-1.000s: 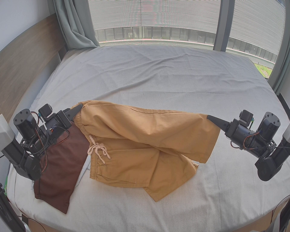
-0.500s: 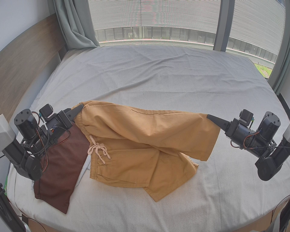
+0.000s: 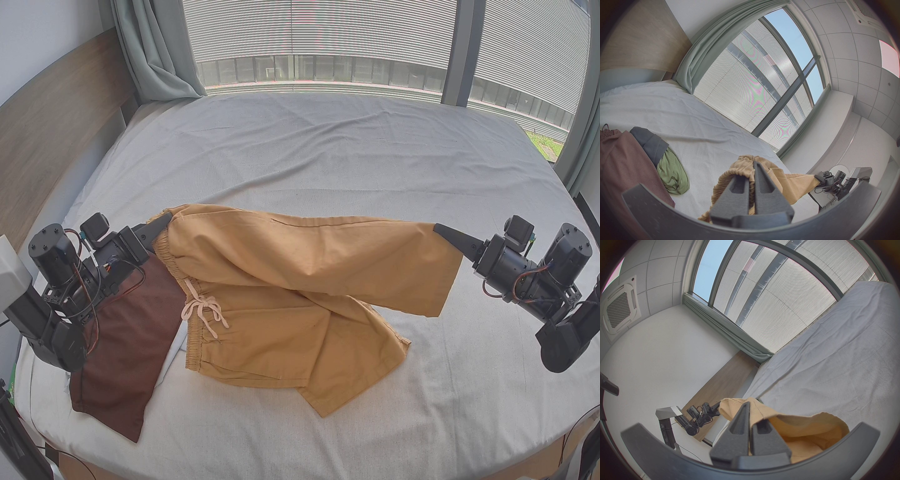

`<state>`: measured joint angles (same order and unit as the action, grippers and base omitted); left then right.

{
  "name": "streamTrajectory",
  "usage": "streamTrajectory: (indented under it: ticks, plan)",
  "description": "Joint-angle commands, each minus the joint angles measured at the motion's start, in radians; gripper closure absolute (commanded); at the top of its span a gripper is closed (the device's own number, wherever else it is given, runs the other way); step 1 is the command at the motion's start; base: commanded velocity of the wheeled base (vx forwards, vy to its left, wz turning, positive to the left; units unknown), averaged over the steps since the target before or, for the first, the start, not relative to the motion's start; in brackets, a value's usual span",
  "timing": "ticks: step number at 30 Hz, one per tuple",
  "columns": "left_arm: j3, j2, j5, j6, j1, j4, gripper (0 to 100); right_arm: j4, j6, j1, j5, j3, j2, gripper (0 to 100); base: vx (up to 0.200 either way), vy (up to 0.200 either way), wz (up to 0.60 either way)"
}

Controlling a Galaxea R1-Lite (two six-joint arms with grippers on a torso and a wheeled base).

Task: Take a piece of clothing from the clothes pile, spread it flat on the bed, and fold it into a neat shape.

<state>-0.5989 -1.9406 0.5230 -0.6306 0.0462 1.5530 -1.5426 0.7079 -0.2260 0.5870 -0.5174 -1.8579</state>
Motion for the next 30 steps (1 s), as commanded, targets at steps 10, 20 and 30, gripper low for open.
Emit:
streamTrajectory:
  ticks: [10,20,30]
  plan:
    - [-0.019,-0.014,-0.003,0.031,-0.006,0.001,100,-0.001,0.004,0.011,0.002,-0.004,0.037,100,0.000,0.000,0.00]
    - [-0.019,-0.027,-0.003,0.068,-0.008,0.001,100,-0.001,0.005,0.027,0.002,-0.018,0.039,100,0.000,0.000,0.00]
    - [-0.019,-0.029,-0.003,0.068,-0.008,0.001,100,-0.001,0.004,0.034,0.002,-0.019,0.039,100,0.000,0.000,0.00]
